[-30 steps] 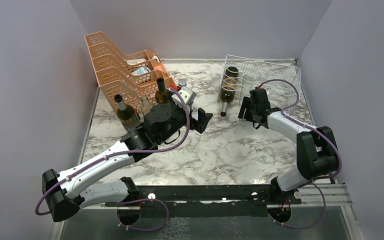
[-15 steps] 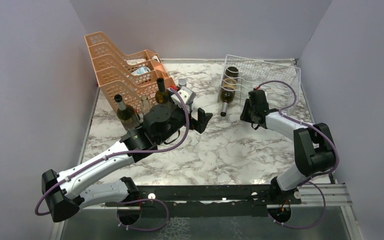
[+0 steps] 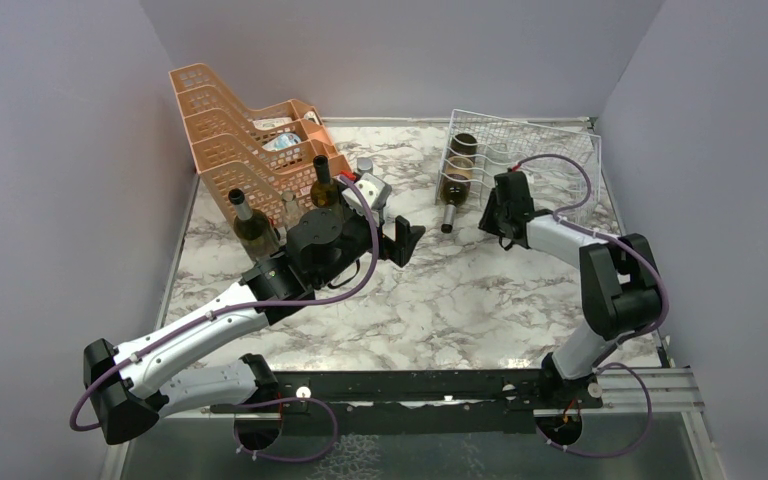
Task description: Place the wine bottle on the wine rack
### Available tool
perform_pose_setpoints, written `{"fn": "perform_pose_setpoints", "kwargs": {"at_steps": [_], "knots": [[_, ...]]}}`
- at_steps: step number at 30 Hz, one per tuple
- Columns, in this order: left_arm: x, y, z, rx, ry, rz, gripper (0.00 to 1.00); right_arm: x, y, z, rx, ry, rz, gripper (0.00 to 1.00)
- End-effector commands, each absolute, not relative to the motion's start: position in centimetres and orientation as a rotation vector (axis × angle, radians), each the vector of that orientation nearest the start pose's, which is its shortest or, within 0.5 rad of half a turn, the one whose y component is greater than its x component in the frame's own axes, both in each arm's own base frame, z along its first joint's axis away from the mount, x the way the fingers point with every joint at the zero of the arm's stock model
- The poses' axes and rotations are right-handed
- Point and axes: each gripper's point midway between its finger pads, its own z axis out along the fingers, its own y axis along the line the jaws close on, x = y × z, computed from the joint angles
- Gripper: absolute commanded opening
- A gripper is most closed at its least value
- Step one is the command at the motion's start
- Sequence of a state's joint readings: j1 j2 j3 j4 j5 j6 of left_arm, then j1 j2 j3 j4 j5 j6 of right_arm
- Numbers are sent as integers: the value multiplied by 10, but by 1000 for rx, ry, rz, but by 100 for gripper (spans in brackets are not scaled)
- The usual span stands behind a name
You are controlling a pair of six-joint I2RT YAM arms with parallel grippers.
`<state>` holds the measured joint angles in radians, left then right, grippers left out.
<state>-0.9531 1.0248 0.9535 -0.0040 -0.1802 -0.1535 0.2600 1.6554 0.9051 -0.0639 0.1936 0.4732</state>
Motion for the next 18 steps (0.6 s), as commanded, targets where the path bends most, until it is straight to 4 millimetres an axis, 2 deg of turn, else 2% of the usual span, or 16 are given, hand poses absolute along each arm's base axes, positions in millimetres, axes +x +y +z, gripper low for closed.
{"fn": "perform_pose_setpoints", "kwargs": {"at_steps": [1,6,12,14,18], "knots": [[237,-290,333,521,1586,-691,99,418,87,54,329,2296,88,32],[237,-290,334,513,1589,-693,99,418,89,58,319,2310,94,52],[242,-286,344,459,1602,-677,99,403,85,76,364,2315,102,75],[243,-285,348,446,1600,-679,99,395,84,84,364,2314,109,79],[247,-281,349,416,1617,-657,99,376,82,100,345,2321,123,80]]}}
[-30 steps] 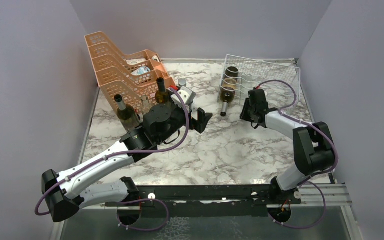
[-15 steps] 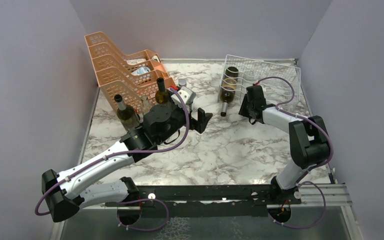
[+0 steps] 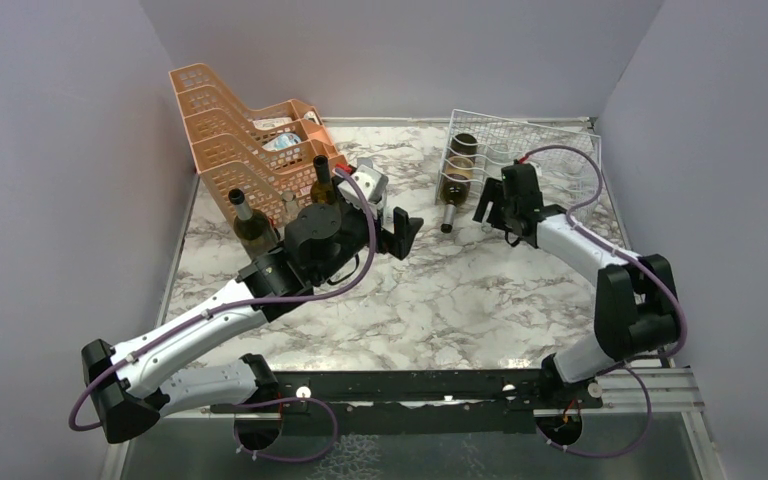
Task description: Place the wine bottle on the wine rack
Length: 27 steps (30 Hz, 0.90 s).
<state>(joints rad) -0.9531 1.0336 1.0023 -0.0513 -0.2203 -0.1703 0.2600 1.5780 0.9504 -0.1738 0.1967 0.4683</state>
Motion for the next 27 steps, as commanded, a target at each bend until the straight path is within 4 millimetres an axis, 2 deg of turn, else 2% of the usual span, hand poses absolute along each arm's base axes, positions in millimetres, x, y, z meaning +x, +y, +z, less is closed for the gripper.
{"fn": "perform_pose_setpoints", "kwargs": {"at_steps": [1,6,11,14,17,21,27], "knots": [[248,-279,350,408,1622,-645,99,372,83,107,326,2321,140,80],[253,-264,359,372,1625,-571,99,355,105,146,157,2266,317,78],[247,-252,378,408,1566,-541,99,342,142,195,-26,2152,571,75],[244,-239,394,405,1522,-510,99,334,164,216,-112,2099,682,75],[239,-221,415,376,1470,-486,99,325,191,230,-170,2055,756,75],[230,-195,445,325,1396,-463,99,304,247,237,-312,2010,789,74],[213,-153,479,232,1302,-446,99,279,320,244,-468,1975,848,75]]}}
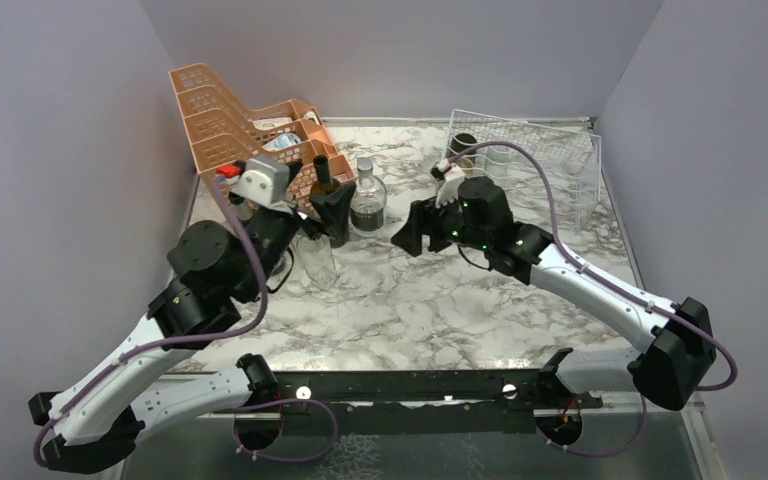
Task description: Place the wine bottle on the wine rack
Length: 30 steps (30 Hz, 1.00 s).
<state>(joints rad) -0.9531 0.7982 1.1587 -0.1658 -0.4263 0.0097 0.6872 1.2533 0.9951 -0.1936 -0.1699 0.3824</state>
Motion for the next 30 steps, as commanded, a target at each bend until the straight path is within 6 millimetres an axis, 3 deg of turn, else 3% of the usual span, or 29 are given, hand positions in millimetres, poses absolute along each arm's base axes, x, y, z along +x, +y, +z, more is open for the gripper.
{"fn": "perform_pose_setpoints", "kwargs": {"at_steps": [1,5,9,16,20,30], "knots": [[211,-146,482,213,1290,-442,99,274,333,245,-485,1965,859,75],[205,-123,490,145,1266,-423,99,253,385,250,-578,1917,869,74],[202,-115,490,129,1265,-417,99,247,420,261,-635,1868,847,74],[200,-105,489,95,1264,-403,99,253,455,266,-654,1831,862,74],[202,-99,487,66,1272,-382,99,258,472,257,-663,1843,839,73],[203,-96,481,48,1285,-367,99,270,497,264,-691,1757,809,59]]}}
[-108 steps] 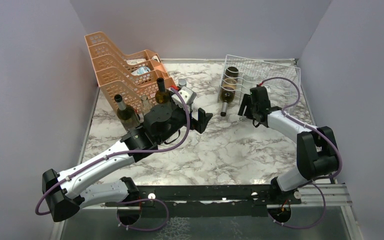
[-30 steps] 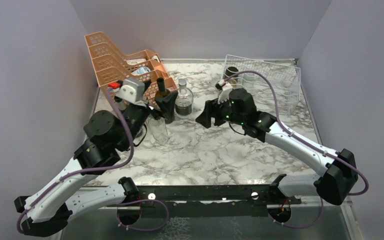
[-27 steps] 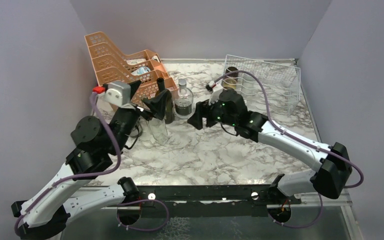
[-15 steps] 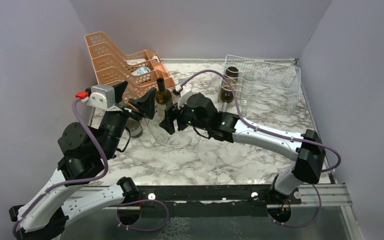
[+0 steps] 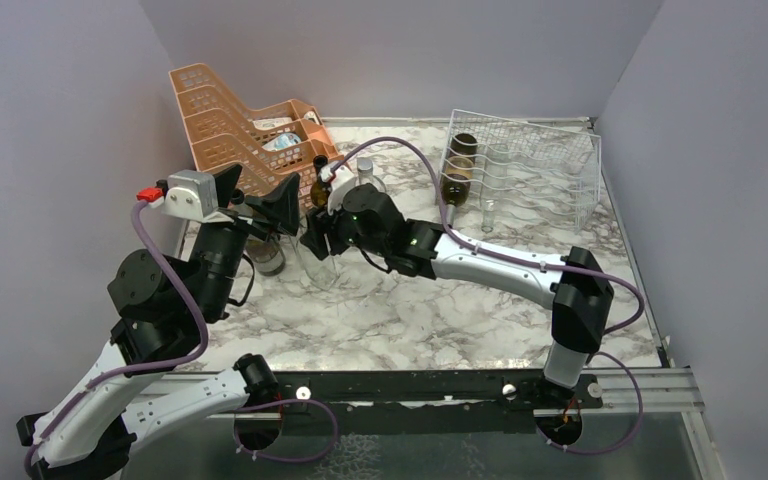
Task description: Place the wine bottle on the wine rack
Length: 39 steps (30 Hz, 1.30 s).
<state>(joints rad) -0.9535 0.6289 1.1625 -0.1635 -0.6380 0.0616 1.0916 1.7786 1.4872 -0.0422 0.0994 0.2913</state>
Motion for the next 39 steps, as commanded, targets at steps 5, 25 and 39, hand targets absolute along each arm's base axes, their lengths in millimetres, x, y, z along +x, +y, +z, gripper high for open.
{"fn": "perform_pose_setpoints", "kwargs": {"at_steps": [5,25,39], "knots": [[204,-96,481,49,1290,-362,99,275,503,262,-733,1728,768,55],[213,-98,456,72,1334,-285,99,277,431,303,-599,1633,600,18],[231,-207,349,327,1438,-505,99,257,258,311,-137,1762,327,16]]}}
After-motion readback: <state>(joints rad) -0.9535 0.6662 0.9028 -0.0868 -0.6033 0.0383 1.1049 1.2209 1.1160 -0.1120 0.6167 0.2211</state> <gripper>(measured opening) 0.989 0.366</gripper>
